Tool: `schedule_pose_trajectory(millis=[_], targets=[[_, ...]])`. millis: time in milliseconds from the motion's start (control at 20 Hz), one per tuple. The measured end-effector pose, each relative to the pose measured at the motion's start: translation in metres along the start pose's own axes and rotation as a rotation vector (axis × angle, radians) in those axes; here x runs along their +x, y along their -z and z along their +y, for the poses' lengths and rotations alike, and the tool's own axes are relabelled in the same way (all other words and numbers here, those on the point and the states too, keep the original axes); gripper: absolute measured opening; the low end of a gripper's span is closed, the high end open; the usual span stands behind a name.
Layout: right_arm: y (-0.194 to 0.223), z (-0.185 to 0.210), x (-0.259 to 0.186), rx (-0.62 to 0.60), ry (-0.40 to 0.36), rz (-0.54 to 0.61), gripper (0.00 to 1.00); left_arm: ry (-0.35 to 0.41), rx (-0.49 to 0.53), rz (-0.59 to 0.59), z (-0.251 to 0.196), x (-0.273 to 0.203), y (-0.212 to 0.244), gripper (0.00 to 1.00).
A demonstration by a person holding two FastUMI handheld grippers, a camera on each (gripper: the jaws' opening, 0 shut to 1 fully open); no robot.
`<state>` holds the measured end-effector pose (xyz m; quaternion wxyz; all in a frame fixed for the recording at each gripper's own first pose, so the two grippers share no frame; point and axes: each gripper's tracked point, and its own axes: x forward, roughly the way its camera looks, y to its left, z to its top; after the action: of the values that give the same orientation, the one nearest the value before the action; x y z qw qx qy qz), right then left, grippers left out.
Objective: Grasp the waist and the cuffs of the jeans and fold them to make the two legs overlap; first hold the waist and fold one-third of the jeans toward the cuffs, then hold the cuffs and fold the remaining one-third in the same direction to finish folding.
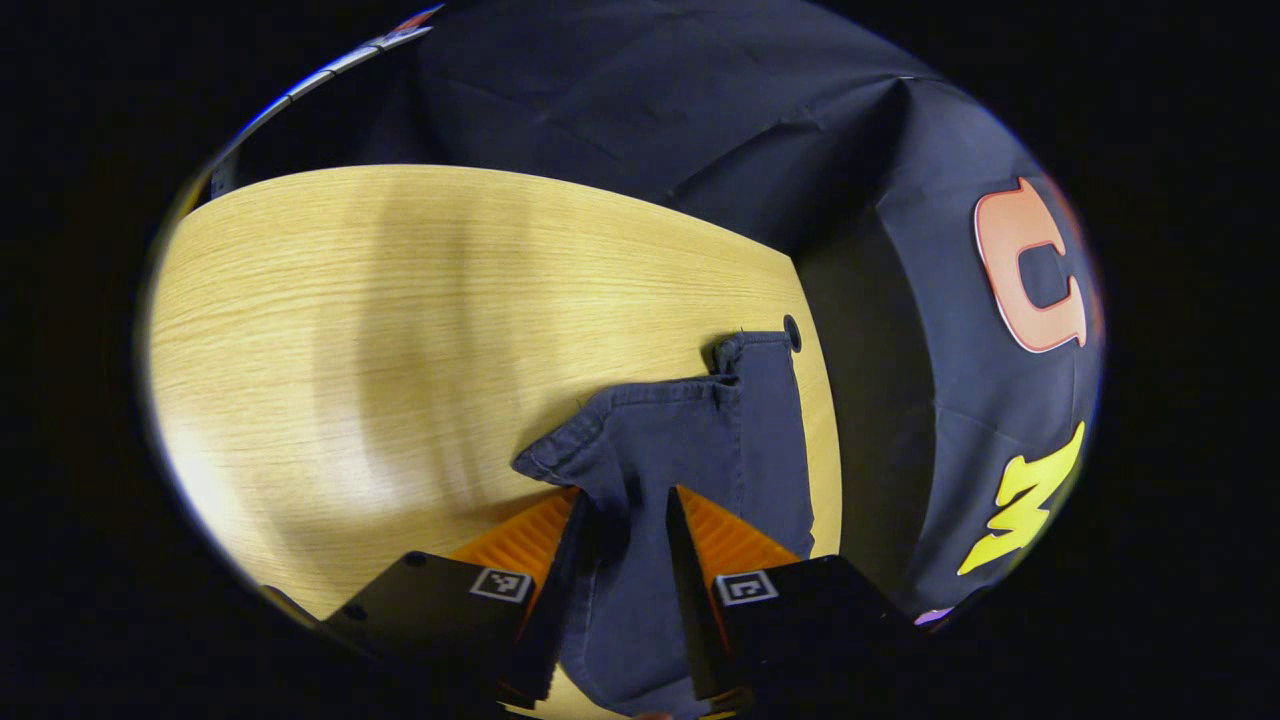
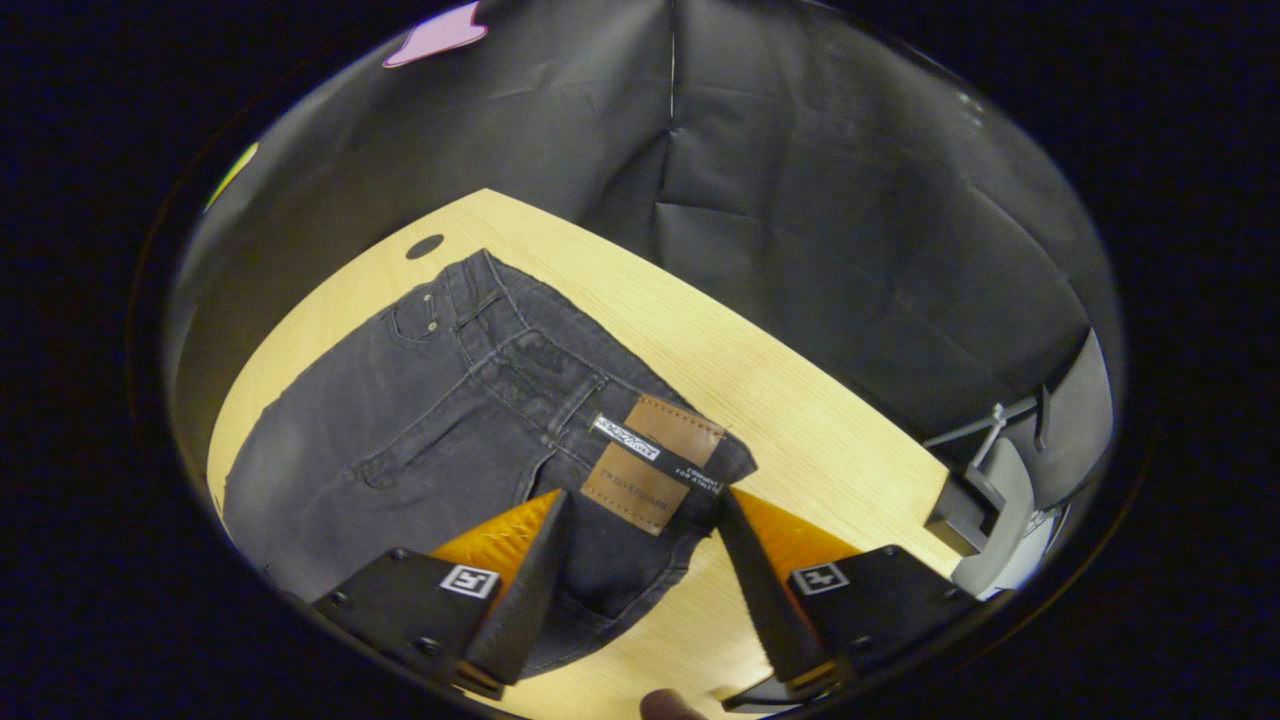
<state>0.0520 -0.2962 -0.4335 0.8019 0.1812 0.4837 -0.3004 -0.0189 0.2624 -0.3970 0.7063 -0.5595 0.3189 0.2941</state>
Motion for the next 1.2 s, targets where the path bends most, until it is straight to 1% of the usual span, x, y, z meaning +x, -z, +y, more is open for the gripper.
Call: schedule_pose_trajectory(millis=[50, 100, 150, 200, 250, 300, 350, 450, 500, 600, 700, 800, 850, 900, 950, 1000, 1100, 1150, 1200], targets=[[-0.001, 0.001, 0.001, 0.01, 0.001, 0.006, 0.79, -0.002, -0.011, 0.002, 0.001, 0.003, -0.001, 0.41], [0.0, 0.002, 0.0, 0.012, -0.012, 0.022, 0.7, -0.006, -0.022, 0.005, 0.001, 0.003, -0.001, 0.27], [-0.001, 0.004, -0.003, 0.025, -0.023, 0.042, 0.6, -0.008, -0.027, 0.011, 0.001, 0.006, -0.001, 0.26], [-0.001, 0.008, -0.001, 0.048, -0.051, 0.053, 0.5, -0.01, -0.027, 0.021, 0.001, 0.006, 0.001, 0.22], [-0.001, 0.013, -0.003, 0.09, -0.068, 0.088, 0.46, -0.007, -0.028, 0.024, 0.001, 0.005, 0.001, 0.16], [-0.001, 0.014, -0.003, 0.123, -0.081, 0.093, 0.18, 0.005, -0.028, 0.03, -0.001, 0.003, 0.002, 0.14], [0.001, 0.012, -0.002, 0.152, -0.102, 0.116, 0.18, 0.017, -0.033, 0.033, -0.004, 0.0, 0.002, 0.1], [0.0, 0.014, -0.006, 0.23, -0.143, 0.153, 0.17, 0.033, -0.05, 0.041, -0.009, -0.008, 0.004, 0.06], [-0.001, 0.017, -0.009, 0.27, -0.177, 0.177, 0.07, 0.037, -0.06, 0.051, -0.01, -0.013, 0.006, 0.06], [-0.003, 0.021, -0.012, 0.35, -0.239, 0.21, 0.07, 0.06, -0.086, 0.057, -0.017, -0.022, 0.007, 0.04], [-0.009, 0.027, -0.02, 0.408, -0.282, 0.238, 0.07, 0.072, -0.112, 0.069, -0.025, -0.033, 0.006, 0.04], [-0.017, 0.037, -0.033, 0.435, -0.327, 0.257, 0.07, 0.074, -0.14, 0.079, -0.035, -0.046, 0.006, 0.04], [-0.022, 0.042, -0.039, 0.443, -0.343, 0.265, 0.03, 0.065, -0.147, 0.082, -0.037, -0.053, 0.005, 0.04], [-0.025, 0.048, -0.045, 0.457, -0.366, 0.282, 0.07, 0.066, -0.154, 0.081, -0.042, -0.059, 0.002, 0.04], [-0.03, 0.052, -0.05, 0.477, -0.387, 0.299, 0.02, 0.068, -0.165, 0.083, -0.047, -0.064, -0.002, 0.04], [-0.033, 0.05, -0.055, 0.491, -0.401, 0.316, 0.07, 0.068, -0.183, 0.087, -0.052, -0.069, -0.006, 0.04], [-0.044, 0.047, -0.06, 0.507, -0.421, 0.349, 0.06, 0.054, -0.244, 0.1, -0.059, -0.073, -0.012, 0.04], [-0.05, 0.049, -0.063, 0.51, -0.43, 0.369, 0.1, 0.043, -0.28, 0.104, -0.061, -0.074, -0.018, 0.04], [-0.061, 0.061, -0.07, 0.524, -0.446, 0.384, 0.06, 0.029, -0.312, 0.103, -0.062, -0.072, -0.023, 0.04]])
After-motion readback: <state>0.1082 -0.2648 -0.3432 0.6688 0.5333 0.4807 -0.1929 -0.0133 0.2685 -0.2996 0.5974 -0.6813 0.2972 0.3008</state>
